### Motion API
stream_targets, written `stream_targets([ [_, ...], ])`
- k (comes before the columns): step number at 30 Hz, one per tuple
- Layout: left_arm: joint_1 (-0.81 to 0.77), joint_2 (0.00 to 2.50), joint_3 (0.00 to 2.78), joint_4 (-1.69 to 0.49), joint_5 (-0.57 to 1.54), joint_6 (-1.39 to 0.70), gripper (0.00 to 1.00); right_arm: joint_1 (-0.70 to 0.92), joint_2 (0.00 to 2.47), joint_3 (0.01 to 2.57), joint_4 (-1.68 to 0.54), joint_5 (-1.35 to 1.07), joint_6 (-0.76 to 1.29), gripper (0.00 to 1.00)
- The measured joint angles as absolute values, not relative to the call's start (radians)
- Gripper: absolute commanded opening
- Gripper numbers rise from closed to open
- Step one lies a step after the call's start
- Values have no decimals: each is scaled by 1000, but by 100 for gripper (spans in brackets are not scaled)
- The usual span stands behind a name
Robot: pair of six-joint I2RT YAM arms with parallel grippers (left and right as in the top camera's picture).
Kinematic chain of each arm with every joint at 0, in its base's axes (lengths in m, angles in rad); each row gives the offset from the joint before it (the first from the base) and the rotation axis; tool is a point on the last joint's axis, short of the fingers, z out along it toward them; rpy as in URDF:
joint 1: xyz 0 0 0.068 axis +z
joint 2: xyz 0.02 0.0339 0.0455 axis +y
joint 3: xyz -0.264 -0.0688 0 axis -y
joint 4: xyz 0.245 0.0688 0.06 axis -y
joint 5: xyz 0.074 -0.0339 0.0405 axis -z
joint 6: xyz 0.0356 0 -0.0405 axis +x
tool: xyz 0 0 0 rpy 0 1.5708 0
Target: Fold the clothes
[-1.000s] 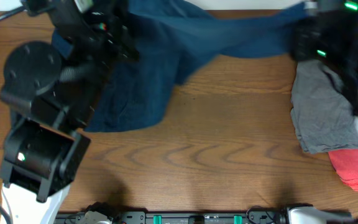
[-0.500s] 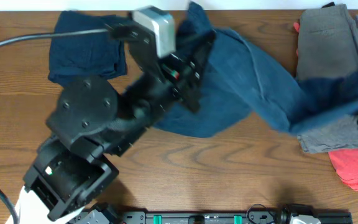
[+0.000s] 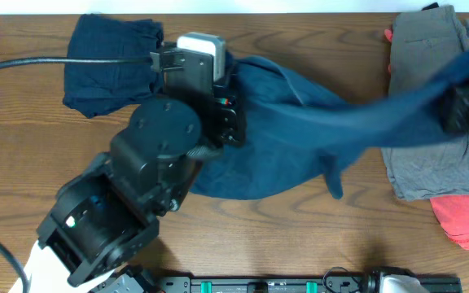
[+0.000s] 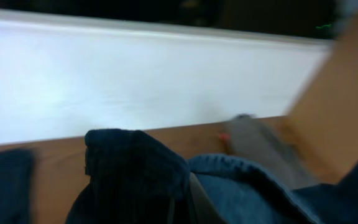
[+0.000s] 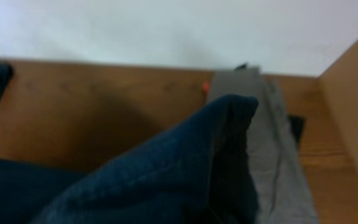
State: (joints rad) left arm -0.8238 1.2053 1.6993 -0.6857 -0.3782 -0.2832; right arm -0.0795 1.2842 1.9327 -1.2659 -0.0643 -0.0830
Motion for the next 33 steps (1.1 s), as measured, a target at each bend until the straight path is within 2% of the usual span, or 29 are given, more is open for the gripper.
stream_targets([
  [7, -719, 1321, 1700, -772, -467, -302, 6, -79, 1542, 1931, -1244, -145, -104, 1],
  [14, -611, 1531, 1700, -749, -478, -318, 6, -78, 1763, 1930, -1152, -187, -115, 1],
  [24, -480, 1810, 1700, -604, -449, -318, 6, -75, 2037, 1929, -962, -260, -114, 1],
  [33, -357, 2007, 1700, -316, -354, -319, 6, -37, 2191, 1929, -707, -276, -88, 1],
])
